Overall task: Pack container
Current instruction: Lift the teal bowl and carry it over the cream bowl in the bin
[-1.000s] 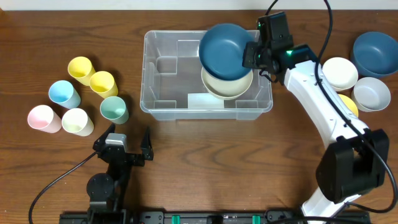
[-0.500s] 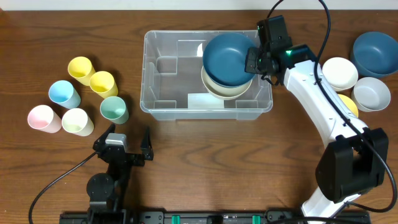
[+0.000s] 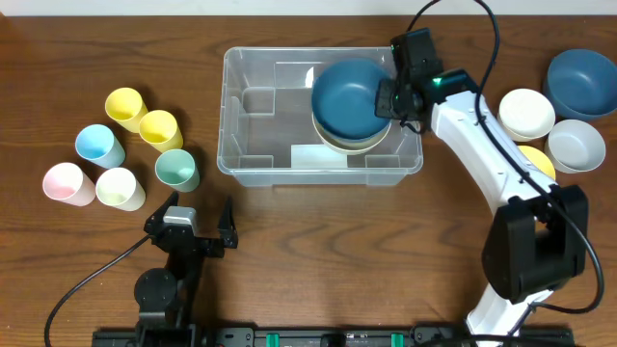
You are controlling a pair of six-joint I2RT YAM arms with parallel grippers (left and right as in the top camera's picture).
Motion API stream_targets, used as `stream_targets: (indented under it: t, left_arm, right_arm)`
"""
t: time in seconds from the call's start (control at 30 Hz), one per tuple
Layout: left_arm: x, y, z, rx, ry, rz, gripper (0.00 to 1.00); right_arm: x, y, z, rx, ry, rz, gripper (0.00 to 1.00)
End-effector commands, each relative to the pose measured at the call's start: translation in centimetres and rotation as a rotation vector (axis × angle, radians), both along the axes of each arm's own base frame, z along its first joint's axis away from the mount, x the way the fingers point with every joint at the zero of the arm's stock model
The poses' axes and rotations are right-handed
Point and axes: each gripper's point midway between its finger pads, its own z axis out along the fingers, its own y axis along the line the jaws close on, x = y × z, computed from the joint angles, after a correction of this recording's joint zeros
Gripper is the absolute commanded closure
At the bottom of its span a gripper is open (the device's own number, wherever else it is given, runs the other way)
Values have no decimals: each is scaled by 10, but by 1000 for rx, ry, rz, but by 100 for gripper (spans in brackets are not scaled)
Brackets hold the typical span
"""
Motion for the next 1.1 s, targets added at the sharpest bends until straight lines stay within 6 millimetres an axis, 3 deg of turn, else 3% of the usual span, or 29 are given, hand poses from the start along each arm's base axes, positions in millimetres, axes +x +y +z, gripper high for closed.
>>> stream_targets:
  t: [0.0, 0.03, 0.13, 0.43, 0.67, 0.8, 1.07]
  left_arm:
    - [-1, -1, -15, 16, 42, -12, 2]
    - [-1, -1, -15, 16, 42, -12, 2]
    - [-1, -1, -15, 16, 42, -12, 2]
    - [-1, -1, -15, 16, 42, -12, 2]
    - [-1, -1, -15, 16, 42, -12, 2]
    - [-1, -1, -15, 16, 43, -12, 2]
    - [-1, -1, -15, 16, 42, -12, 2]
  right_arm:
    - [-1, 10, -4, -10, 0, 25, 85]
    - [0, 11, -4, -10, -2, 27, 79]
    - [1, 12, -3, -8, -7, 29, 74]
    - [6, 14, 0, -10, -33, 47, 70]
    - [5, 14, -1, -12, -29, 48, 93]
    - [5, 13, -1, -12, -28, 47, 98]
    - [5, 13, -1, -13, -29, 48, 99]
